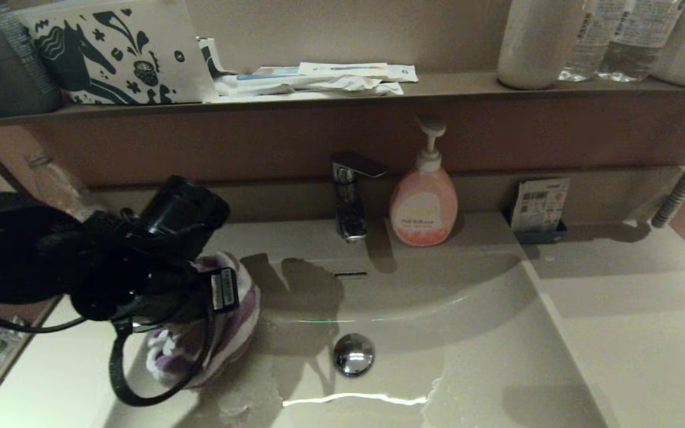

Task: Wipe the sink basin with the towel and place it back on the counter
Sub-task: Wipe the sink

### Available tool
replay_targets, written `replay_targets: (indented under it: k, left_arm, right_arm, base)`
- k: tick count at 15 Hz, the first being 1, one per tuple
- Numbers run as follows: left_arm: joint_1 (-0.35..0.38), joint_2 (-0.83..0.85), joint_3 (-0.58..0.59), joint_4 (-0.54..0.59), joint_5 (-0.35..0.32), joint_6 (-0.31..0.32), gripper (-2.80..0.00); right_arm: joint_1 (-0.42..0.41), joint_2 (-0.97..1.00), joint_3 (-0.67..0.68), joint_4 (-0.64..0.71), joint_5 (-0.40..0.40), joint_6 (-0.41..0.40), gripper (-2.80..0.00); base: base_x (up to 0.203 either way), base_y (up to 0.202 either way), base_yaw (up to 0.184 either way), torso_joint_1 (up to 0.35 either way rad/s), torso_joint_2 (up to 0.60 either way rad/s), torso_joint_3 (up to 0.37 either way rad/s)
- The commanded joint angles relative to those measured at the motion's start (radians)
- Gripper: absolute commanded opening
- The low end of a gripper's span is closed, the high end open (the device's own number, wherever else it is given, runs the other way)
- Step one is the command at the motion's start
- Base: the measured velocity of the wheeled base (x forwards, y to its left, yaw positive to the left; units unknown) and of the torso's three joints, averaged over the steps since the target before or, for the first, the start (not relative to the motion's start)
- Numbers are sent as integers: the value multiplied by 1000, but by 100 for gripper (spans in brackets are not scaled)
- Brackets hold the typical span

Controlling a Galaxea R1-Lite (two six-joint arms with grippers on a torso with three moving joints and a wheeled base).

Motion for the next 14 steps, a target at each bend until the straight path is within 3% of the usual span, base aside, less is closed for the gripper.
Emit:
replay_targets:
  k: [1,4,8,14]
  left_arm:
    - [-19,85,18,-39,20,-11,-280]
    - [-60,135,111,-134,119,-30,-280]
    - [-95,260,178,-300,191,-59,-280]
    - [-137,390,181,-431,200,-61,-280]
  right_arm:
    - [0,1,0,0,0,0,-280]
    - [0,1,0,0,0,0,-280]
    - [0,1,0,0,0,0,-280]
    - [0,1,0,0,0,0,-280]
  base:
    - [0,0,0,0,0,0]
    - [0,0,0,0,0,0]
    - [0,0,0,0,0,0]
    - [0,0,0,0,0,0]
